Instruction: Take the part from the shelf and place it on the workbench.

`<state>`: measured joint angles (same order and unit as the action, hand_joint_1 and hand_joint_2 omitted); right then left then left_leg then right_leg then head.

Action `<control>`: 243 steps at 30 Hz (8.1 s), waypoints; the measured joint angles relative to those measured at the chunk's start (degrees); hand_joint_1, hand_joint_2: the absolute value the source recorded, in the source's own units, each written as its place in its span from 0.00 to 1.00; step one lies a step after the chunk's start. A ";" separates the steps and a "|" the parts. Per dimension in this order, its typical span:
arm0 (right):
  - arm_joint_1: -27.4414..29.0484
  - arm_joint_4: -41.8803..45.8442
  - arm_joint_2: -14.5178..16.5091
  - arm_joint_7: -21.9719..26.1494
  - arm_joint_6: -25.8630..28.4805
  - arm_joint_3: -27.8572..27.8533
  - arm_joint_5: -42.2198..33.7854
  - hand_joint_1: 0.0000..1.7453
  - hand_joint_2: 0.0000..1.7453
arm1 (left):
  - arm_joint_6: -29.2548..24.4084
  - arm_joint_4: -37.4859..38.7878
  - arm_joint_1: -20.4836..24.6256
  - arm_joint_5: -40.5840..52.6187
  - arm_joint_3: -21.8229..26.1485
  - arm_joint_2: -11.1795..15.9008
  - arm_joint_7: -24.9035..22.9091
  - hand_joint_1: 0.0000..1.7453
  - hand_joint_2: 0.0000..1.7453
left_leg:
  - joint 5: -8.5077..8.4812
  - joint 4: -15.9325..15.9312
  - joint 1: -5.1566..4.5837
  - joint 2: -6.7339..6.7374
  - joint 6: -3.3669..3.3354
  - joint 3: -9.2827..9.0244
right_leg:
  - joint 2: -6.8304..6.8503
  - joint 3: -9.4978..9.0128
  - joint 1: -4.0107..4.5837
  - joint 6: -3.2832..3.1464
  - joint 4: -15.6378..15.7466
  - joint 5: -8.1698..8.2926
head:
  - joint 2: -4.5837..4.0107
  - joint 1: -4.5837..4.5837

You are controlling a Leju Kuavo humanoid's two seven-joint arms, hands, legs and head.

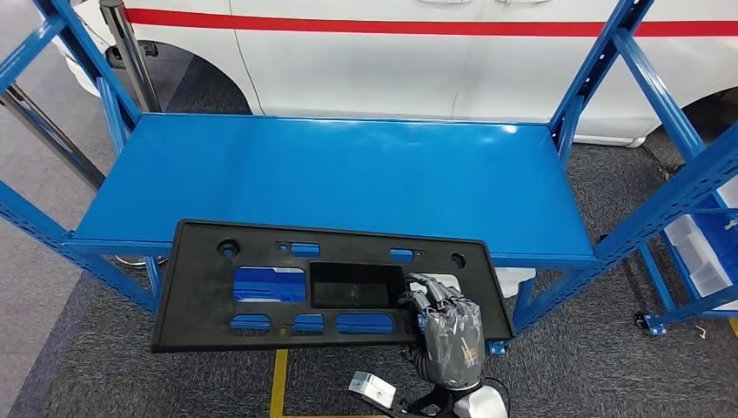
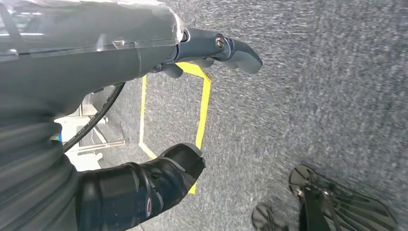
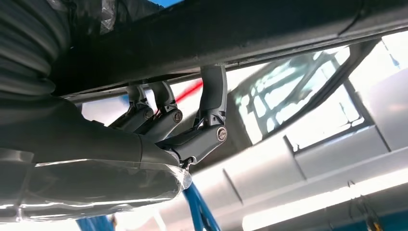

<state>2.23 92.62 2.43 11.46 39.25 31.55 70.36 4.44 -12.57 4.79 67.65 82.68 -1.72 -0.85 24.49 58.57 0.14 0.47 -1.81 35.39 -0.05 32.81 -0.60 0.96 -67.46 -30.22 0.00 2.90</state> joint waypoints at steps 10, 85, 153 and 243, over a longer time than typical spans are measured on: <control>-0.90 -2.22 0.39 10.52 -8.35 3.79 -29.05 1.00 1.00 | -0.04 0.02 -0.47 -0.20 0.02 -0.19 0.38 0.00 1.00 | 9.04 10.89 0.52 -0.30 2.82 4.13 | 0.46 -1.24 0.61 -3.50 10.33 3.44 | 0.00 -0.10; -4.34 -1.24 0.61 21.40 -61.83 6.09 -78.65 1.00 1.00 | 1.48 0.07 0.37 -0.39 -0.09 0.33 0.79 0.00 1.00 | 5.38 -0.81 0.91 -0.18 1.67 -6.96 | 0.55 5.64 0.60 -0.95 5.70 4.89 | 0.00 0.02; 0.61 4.27 0.17 24.27 -58.45 5.82 -74.37 1.00 1.00 | -2.21 0.35 -0.38 4.31 -4.33 -6.46 1.88 0.00 1.00 | 2.57 0.26 0.73 0.19 0.02 -2.42 | 0.25 2.83 -0.23 0.17 -4.48 -5.47 | 0.00 0.42; 2.54 5.61 -0.23 26.90 -55.38 5.82 -69.16 1.00 1.00 | -3.01 0.35 -0.35 4.13 -4.31 -5.62 1.02 0.00 1.00 | 2.02 -1.33 0.72 -1.52 0.10 -3.42 | 0.33 5.66 0.03 -0.40 -7.58 -7.52 | 0.00 -0.09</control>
<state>4.76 98.23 2.20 38.36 -16.12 37.38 1.21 1.43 -12.22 4.43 71.78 78.38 -7.34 0.16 26.51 57.23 0.87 -1.05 -1.71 31.97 0.27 38.47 -0.57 0.56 -75.04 -37.73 0.00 2.80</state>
